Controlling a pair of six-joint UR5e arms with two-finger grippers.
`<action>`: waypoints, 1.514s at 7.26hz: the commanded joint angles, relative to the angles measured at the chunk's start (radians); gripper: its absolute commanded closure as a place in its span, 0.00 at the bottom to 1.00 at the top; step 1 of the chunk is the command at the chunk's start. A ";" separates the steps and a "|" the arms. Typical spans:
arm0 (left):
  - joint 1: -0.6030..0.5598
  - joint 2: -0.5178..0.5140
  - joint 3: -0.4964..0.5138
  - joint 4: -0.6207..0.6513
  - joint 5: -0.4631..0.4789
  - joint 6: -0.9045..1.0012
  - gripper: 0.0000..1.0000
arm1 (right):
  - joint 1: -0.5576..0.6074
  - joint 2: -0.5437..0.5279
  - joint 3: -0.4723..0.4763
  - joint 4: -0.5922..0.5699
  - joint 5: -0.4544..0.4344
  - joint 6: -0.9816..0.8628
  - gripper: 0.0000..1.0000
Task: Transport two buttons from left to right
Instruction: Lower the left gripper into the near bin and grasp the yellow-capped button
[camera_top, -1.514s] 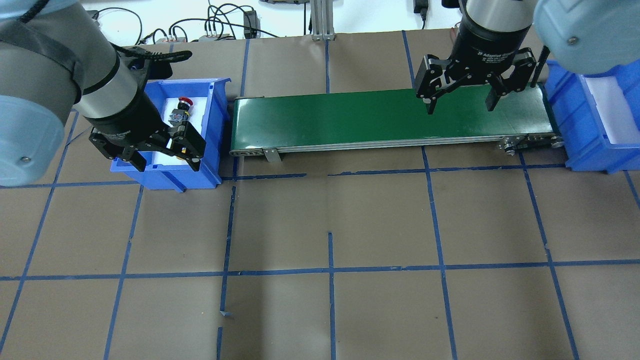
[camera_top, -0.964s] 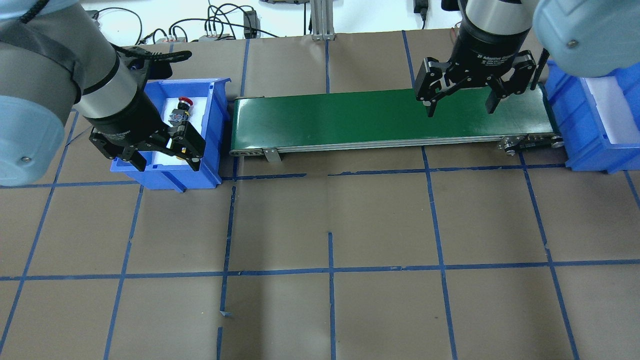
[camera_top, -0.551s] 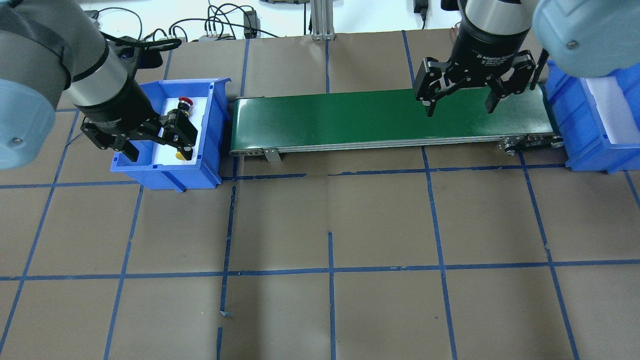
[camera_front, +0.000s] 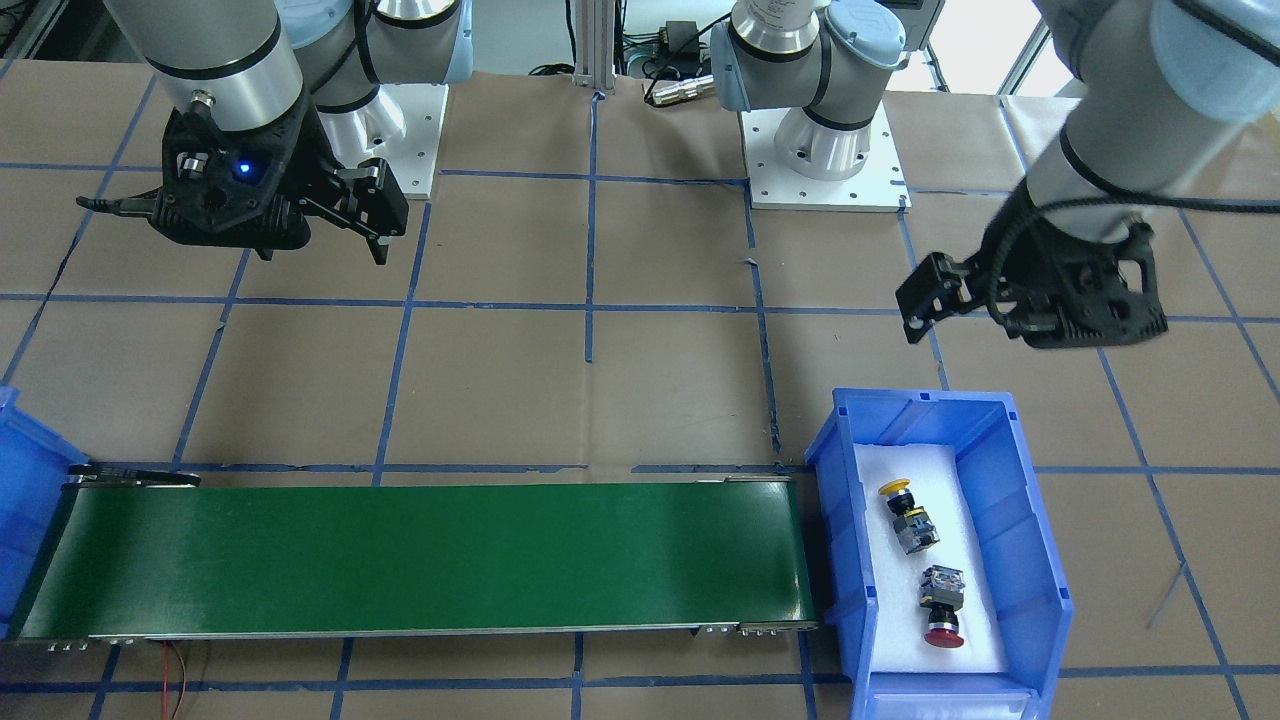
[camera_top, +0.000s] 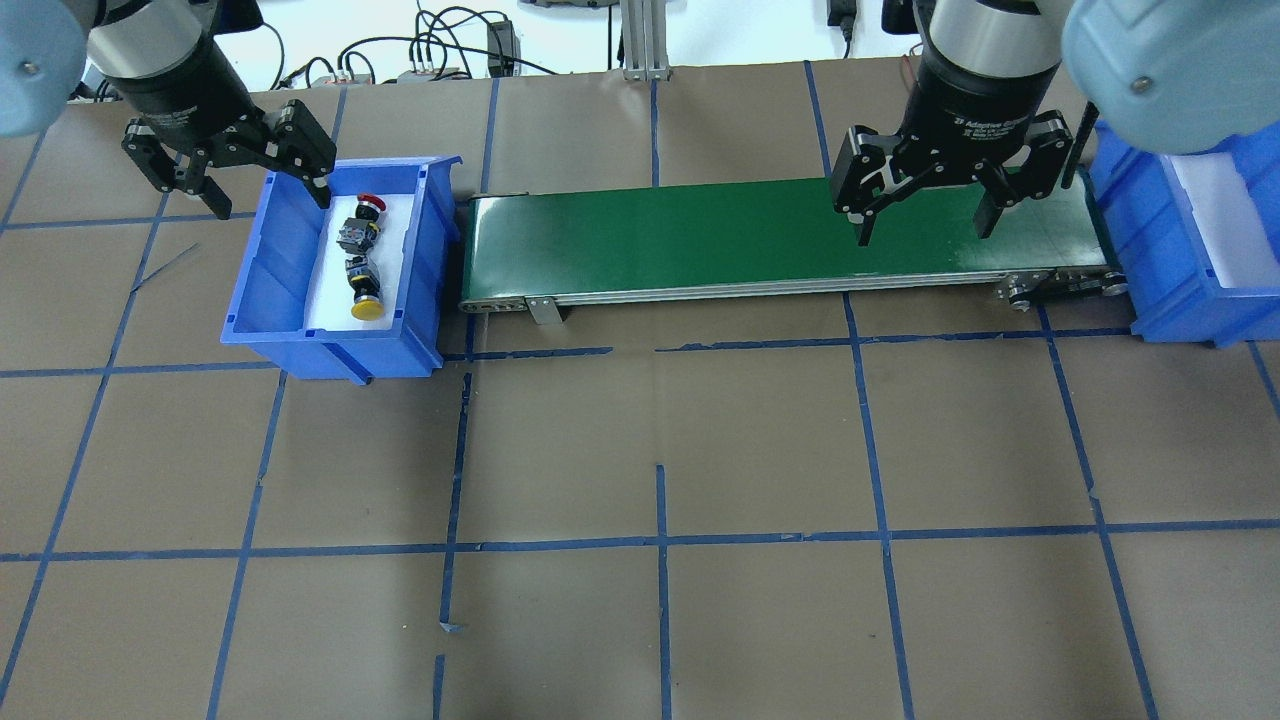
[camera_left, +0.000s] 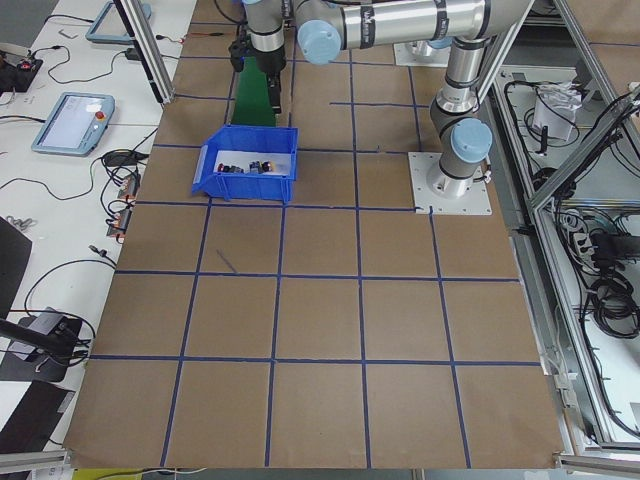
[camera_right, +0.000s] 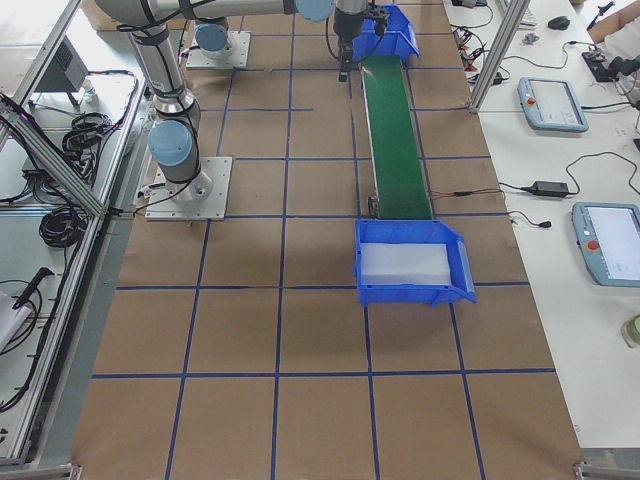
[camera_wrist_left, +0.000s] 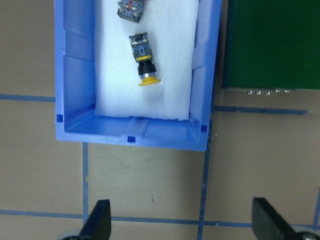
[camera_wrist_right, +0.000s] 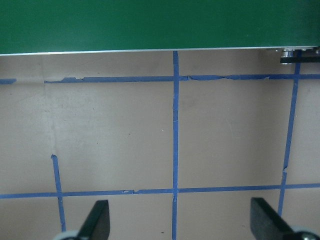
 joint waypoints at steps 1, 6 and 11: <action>0.000 -0.242 0.145 0.071 0.035 0.000 0.00 | 0.001 -0.003 -0.011 0.011 0.010 0.004 0.00; 0.009 -0.338 -0.054 0.287 0.021 0.000 0.00 | -0.009 -0.003 0.000 0.009 0.016 0.000 0.00; 0.007 -0.335 -0.071 0.292 0.032 0.001 0.82 | -0.020 -0.010 0.001 0.006 0.011 -0.010 0.00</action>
